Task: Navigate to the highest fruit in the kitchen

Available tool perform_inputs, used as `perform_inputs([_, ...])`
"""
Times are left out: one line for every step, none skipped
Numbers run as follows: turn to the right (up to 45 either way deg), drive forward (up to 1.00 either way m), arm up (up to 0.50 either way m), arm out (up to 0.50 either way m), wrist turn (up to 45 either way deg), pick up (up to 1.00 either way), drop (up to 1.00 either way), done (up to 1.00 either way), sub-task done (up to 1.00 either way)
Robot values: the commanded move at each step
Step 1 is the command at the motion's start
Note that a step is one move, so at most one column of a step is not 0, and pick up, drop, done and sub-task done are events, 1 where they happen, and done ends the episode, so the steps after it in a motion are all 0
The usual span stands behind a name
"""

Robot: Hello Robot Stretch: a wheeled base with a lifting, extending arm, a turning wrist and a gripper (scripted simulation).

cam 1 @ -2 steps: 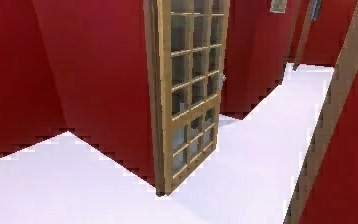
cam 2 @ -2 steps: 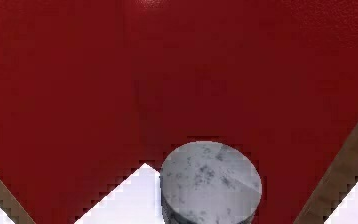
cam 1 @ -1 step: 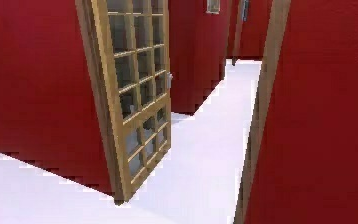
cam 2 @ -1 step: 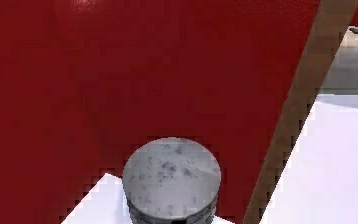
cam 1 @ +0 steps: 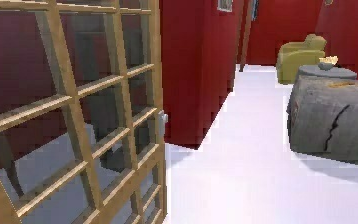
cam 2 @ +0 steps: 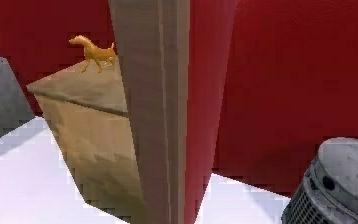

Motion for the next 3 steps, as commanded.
perform_inputs([21.0,0.0,0.0,0.0,0.0,0.0,0.0,0.0,0.0])
perform_inputs([0.0,1.0,0.0,0.0,0.0,0.0,0.0,0.0,0.0])
perform_inputs([0.0,1.0,0.0,0.0,0.0,0.0,0.0,0.0,0.0])
